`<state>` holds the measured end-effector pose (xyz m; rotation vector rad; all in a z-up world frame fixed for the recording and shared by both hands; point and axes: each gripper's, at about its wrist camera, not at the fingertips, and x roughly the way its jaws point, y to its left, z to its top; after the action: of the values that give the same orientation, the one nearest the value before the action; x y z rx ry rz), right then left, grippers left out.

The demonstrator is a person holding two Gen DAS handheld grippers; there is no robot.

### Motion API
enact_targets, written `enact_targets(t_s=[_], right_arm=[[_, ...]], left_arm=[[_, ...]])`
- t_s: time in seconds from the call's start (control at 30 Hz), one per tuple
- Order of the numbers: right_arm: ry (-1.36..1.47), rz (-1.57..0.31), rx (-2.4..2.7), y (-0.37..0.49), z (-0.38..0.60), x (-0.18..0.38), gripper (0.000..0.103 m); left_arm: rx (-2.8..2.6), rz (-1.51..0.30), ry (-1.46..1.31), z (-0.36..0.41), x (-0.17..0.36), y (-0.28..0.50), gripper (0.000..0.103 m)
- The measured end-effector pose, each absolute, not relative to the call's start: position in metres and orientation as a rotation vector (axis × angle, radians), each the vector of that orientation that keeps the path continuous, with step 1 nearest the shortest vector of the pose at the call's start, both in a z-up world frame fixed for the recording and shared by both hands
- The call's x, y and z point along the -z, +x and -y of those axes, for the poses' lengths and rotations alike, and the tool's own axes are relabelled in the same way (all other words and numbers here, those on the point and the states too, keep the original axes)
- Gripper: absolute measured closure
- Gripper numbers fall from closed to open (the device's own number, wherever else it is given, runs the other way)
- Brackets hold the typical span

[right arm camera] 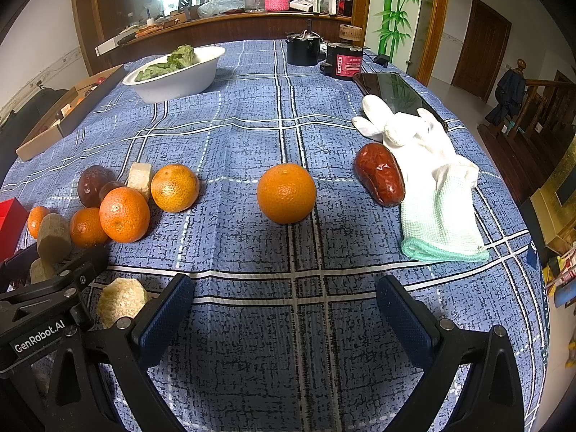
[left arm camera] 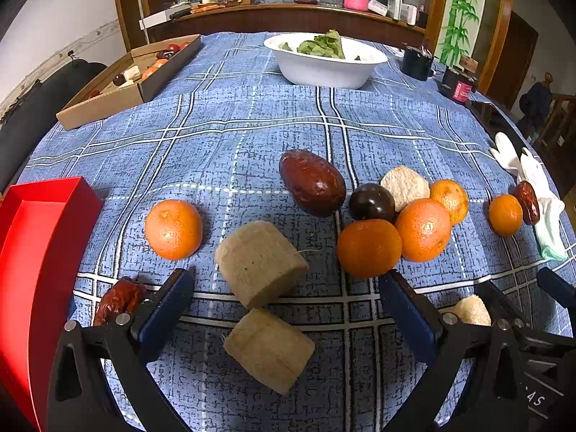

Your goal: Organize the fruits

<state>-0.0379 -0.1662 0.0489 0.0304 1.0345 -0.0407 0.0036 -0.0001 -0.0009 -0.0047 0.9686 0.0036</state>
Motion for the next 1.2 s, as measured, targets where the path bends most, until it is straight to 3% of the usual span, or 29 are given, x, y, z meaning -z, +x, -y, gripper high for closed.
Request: enact_targets(t_s=[0.6,0.73,0.87,0.9,0.97,1.2], right_arm=[[0.042,-1.081,0.04,-0.033,0.166,-0.048,0.0],[0.044,-1.074,0.044,-0.034,0.165,-0.047,0.0],[0.042,-1.068,0.048,-0.036,0.165,-0.048,0.001],[0.046,-1.06,0.048,-0.037,0.165,-0.05,0.002],[0.047,-1.013,0.056,-0.043,0.167,-0.058,0.016],[0.039,-0.872,-0.134,-0.092,0.141,-0.104,0.016]], left_arm=[[0.035,-0.991,0.008,-0.001,0.001,0.004,0.001],[0.079,-0.978,-0.019,-0.006,-0.004,-0.002,0.006],[0.131,-0.881,-0.062,-0.021,-0.034,-0.025,0.018],[0.142,-0.854,-0.074,-0.027,-0.043,-0.031,0.018],[0.146,-0.789,-0.092,-0.045,-0.065,-0.048,0.018],[0.071,-0.737,-0.124,-0.121,-0.101,-0.074,0.018]])
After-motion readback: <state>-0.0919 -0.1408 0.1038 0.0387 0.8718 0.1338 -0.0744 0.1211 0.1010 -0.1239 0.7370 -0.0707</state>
